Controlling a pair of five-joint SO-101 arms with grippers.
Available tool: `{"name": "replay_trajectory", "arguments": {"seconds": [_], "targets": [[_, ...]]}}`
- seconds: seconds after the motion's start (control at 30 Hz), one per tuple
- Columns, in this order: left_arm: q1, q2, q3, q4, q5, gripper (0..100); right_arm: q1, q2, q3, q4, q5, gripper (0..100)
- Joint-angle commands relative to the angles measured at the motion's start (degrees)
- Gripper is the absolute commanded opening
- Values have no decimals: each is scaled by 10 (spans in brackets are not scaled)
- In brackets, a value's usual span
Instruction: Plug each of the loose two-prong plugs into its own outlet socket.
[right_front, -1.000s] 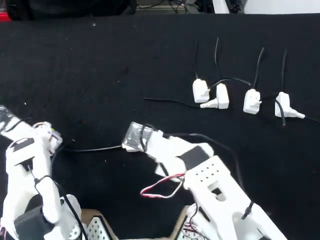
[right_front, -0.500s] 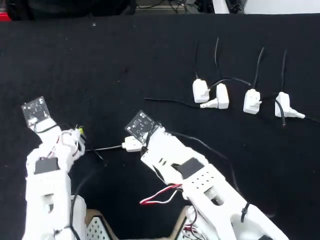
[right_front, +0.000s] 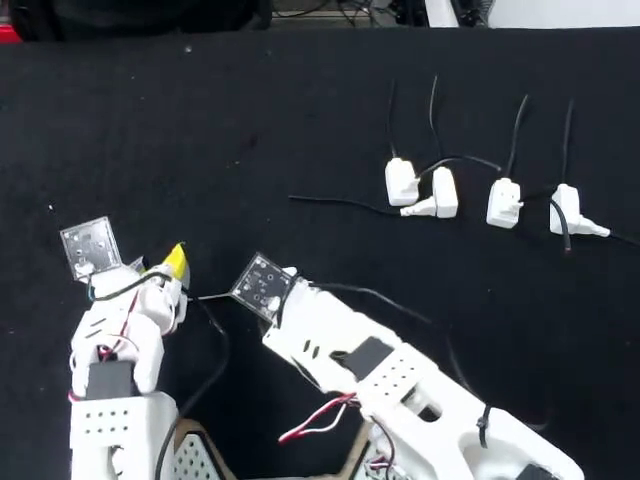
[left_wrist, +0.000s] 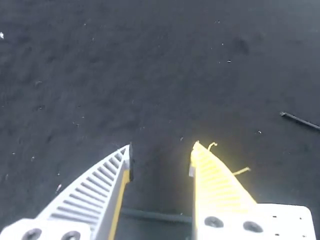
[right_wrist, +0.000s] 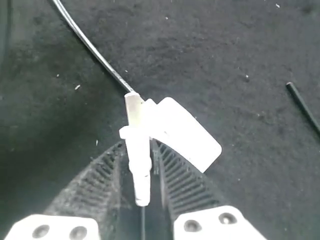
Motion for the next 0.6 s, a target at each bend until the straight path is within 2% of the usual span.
{"name": "replay_trajectory", "arguments": {"seconds": [0.0,0.17,0.33,0.57], "targets": [[8,-47,-7,32,-6,198,-8,-12,-1,-26,-19,11],[40,-113,0,76,-6,199,-8,-12,-4,-39,-76,11],[67,-125,0,85,-38,198,-9,-10,-1,-40,-76,11],[114,-124,1,81,-41,199,-9,-7,-1,-52,-76,11]]}}
